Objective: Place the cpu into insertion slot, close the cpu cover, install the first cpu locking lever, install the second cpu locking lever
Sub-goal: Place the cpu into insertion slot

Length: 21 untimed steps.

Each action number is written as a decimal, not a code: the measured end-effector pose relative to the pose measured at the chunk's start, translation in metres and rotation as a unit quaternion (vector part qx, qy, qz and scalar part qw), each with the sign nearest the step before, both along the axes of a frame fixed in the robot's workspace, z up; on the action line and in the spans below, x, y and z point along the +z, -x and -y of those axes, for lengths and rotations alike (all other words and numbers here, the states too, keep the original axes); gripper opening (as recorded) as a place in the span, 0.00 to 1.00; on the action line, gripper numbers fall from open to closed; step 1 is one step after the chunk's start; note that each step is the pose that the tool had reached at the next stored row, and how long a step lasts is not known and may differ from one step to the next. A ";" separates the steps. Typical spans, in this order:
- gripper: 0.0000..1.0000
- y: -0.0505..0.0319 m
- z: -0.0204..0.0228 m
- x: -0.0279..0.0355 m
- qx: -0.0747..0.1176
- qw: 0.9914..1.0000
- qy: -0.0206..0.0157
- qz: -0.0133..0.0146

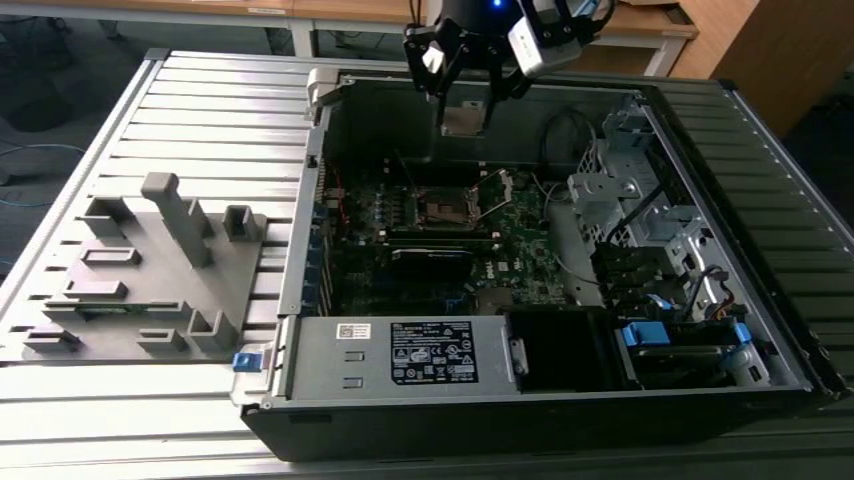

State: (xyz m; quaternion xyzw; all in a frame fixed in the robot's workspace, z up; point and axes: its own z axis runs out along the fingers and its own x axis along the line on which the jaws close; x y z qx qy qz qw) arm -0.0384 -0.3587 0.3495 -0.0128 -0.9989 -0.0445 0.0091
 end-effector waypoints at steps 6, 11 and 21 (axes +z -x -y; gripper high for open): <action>0.54 0.0000 0.0000 -0.0007 0.000 1.000 0.000 0.000; 0.54 0.0000 0.0000 -0.0024 0.000 1.000 0.000 0.000; 0.54 0.0000 0.0000 -0.0042 0.000 1.000 0.000 0.000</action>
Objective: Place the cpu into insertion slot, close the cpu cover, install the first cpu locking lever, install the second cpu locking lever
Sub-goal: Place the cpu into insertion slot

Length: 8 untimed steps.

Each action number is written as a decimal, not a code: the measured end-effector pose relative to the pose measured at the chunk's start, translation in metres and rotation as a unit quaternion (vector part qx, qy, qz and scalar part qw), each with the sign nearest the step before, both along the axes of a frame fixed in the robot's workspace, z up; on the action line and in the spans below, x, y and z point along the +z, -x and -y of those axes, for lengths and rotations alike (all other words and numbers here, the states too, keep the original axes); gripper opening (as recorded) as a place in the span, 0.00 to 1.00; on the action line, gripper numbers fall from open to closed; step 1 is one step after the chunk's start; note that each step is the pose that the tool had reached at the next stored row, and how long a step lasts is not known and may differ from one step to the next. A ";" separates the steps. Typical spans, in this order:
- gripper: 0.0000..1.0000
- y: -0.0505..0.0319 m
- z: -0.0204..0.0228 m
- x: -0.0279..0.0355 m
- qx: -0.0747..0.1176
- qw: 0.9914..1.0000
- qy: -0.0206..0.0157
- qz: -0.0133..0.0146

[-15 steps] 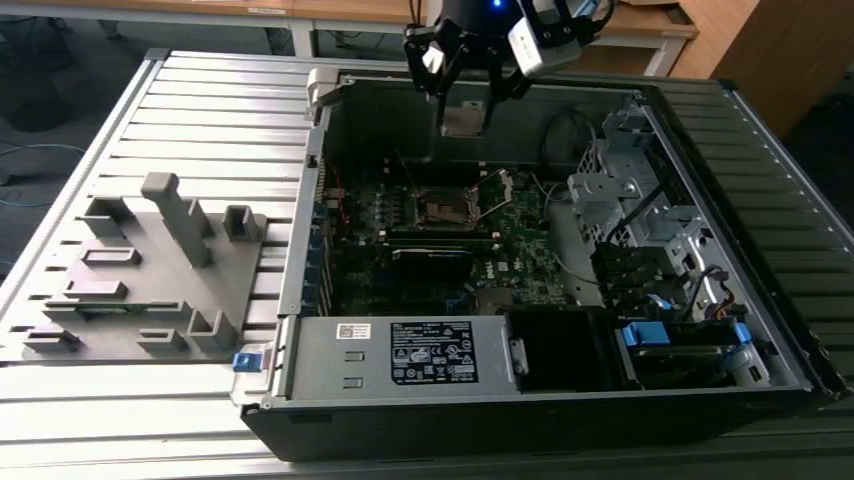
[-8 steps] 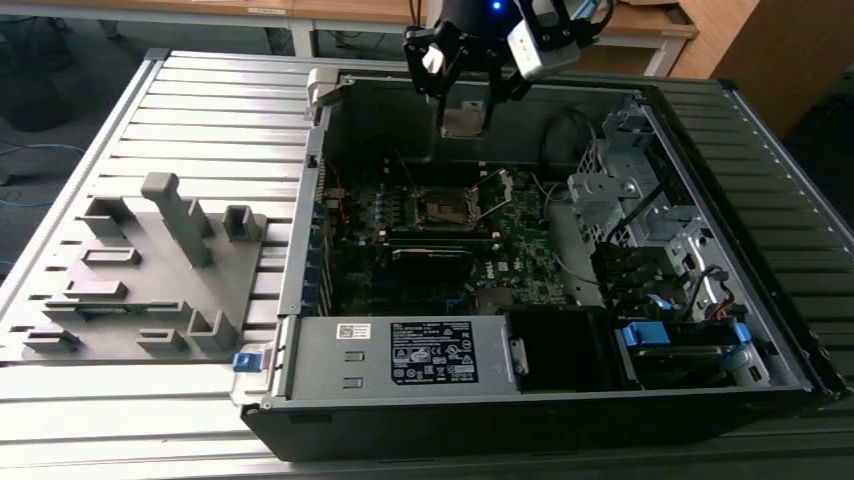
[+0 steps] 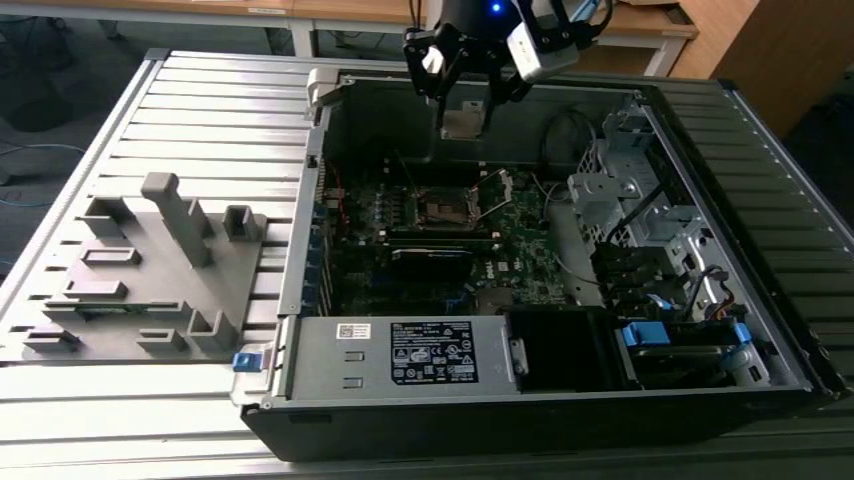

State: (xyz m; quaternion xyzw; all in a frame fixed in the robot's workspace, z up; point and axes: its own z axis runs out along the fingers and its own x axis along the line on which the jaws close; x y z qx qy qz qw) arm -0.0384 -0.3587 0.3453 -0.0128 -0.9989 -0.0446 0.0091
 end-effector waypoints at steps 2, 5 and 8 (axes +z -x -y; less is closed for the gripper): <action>0.54 0.0000 0.0000 -0.0008 0.000 1.000 0.000 0.000; 0.54 0.0000 0.0000 -0.0010 0.000 1.000 0.000 0.000; 0.54 0.0000 0.0000 -0.0012 0.000 1.000 0.000 0.000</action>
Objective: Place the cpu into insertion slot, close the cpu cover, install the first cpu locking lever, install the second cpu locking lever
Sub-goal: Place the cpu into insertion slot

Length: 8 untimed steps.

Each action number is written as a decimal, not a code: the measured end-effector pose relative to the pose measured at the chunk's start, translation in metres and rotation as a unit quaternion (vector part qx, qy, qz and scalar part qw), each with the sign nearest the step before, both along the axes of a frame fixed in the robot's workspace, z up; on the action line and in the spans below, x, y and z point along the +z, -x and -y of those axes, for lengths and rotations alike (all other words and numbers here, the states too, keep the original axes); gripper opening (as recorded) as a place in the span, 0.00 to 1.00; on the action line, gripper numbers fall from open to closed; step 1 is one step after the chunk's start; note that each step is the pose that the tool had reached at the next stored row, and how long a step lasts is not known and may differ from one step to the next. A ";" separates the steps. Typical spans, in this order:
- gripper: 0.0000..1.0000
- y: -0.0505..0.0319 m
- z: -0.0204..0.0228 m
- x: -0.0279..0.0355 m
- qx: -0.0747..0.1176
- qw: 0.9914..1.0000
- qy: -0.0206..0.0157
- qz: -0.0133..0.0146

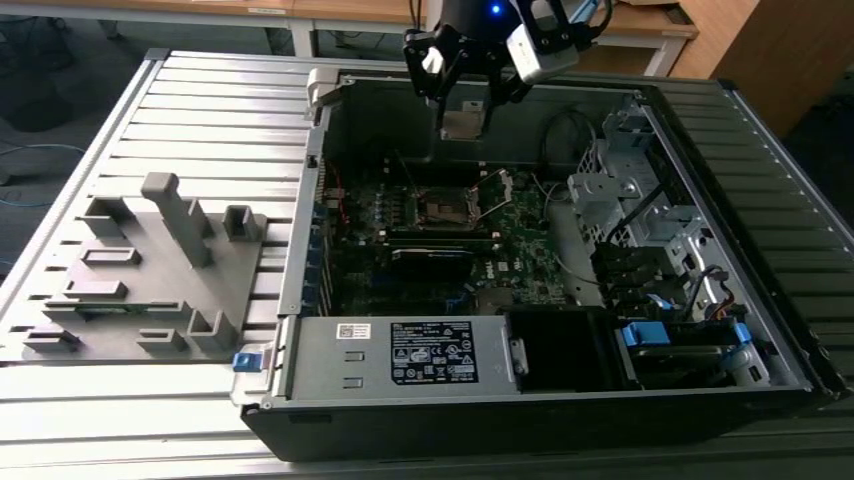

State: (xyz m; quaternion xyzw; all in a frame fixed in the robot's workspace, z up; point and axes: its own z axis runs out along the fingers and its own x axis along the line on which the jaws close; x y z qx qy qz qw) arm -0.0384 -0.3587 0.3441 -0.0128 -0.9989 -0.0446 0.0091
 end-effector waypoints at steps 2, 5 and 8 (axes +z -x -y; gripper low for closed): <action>0.54 0.0000 0.0000 -0.0006 0.000 1.000 -0.001 0.000; 0.54 0.0000 0.0000 -0.0015 0.000 1.000 -0.001 0.000; 0.54 0.0000 0.0000 -0.0026 0.000 1.000 -0.002 0.000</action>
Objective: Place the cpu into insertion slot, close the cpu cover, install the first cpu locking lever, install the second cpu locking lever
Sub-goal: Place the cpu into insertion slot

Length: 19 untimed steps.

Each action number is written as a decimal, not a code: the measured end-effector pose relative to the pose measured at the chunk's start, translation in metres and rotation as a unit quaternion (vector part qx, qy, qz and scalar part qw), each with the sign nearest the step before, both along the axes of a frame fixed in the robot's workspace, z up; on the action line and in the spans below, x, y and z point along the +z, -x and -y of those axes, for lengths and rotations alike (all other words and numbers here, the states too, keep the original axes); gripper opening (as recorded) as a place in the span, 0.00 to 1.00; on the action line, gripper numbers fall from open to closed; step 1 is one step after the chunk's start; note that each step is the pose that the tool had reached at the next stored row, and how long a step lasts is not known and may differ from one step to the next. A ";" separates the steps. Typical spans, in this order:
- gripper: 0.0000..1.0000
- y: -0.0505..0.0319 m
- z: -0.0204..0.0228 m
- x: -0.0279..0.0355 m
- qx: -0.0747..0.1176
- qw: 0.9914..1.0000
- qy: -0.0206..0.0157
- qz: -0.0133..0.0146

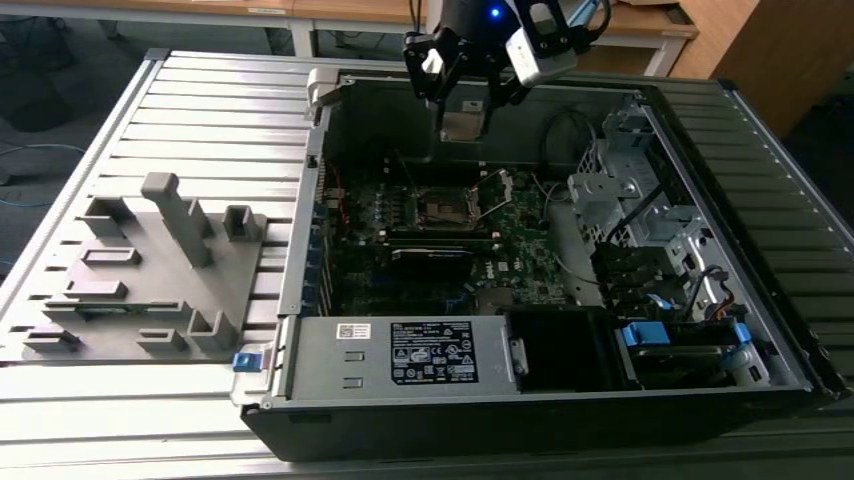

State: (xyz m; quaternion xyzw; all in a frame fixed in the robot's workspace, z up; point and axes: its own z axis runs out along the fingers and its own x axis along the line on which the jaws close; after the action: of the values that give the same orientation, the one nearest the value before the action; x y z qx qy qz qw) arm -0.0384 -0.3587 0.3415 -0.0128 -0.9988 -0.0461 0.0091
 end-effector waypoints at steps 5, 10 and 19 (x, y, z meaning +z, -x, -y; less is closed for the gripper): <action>0.54 0.0000 0.0000 -0.0009 0.000 1.000 0.000 0.000; 0.54 0.0000 0.0000 -0.0025 0.000 1.000 0.000 0.000; 0.54 0.0000 0.0000 -0.0065 0.000 1.000 0.000 0.000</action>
State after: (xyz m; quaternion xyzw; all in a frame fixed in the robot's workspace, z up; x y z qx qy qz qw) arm -0.0384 -0.3587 0.3350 -0.0128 -0.9988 -0.0462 0.0091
